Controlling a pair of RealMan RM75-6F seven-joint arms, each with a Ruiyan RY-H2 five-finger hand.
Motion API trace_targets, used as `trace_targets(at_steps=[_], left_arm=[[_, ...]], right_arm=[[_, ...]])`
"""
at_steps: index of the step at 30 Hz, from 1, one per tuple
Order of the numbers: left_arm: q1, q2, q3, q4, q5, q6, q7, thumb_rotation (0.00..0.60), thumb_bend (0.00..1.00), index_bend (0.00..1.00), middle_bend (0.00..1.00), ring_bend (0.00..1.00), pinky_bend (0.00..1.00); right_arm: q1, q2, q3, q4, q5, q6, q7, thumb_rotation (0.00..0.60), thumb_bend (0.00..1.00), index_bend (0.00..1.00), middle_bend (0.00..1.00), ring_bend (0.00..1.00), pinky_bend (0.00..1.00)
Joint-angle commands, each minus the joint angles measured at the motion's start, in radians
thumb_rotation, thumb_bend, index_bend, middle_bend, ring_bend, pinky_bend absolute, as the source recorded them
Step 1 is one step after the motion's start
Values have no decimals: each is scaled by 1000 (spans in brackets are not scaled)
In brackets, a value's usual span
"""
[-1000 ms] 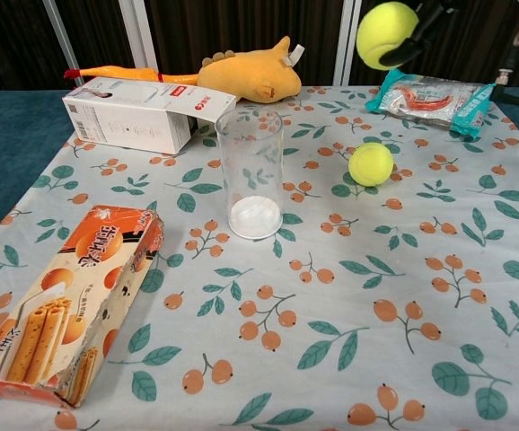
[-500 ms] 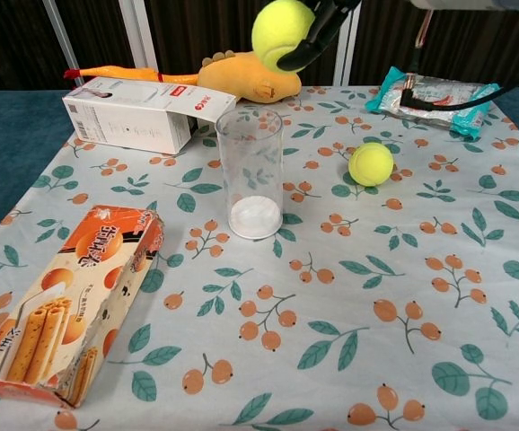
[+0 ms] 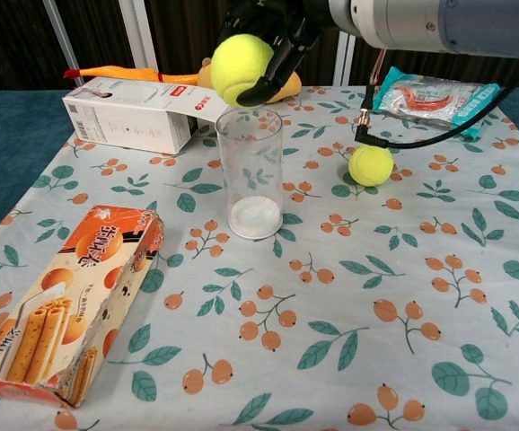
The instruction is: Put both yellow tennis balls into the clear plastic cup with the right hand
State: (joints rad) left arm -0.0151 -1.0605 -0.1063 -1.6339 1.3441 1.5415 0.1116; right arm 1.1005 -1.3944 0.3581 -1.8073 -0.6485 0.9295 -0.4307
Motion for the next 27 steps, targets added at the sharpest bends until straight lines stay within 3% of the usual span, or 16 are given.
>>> trace_targets(at_steps=[1, 12, 27], left_arm=[[1, 1, -1, 0, 0, 2, -3, 600, 0, 68, 0, 0, 88], [2, 4, -1, -2, -1, 3, -4, 600, 0, 68, 0, 0, 88], [9, 11, -2, -10, -3, 10, -4, 600, 0, 68, 0, 0, 88]], right_arm=[[7, -6, -7, 9, 8, -5, -1, 600, 474, 451, 379, 440, 60], [31, 27, -45, 0, 71, -45, -26, 600, 461, 269, 215, 248, 0], [41, 94, -51, -30, 137, -9, -28, 600, 419, 226, 187, 214, 0]])
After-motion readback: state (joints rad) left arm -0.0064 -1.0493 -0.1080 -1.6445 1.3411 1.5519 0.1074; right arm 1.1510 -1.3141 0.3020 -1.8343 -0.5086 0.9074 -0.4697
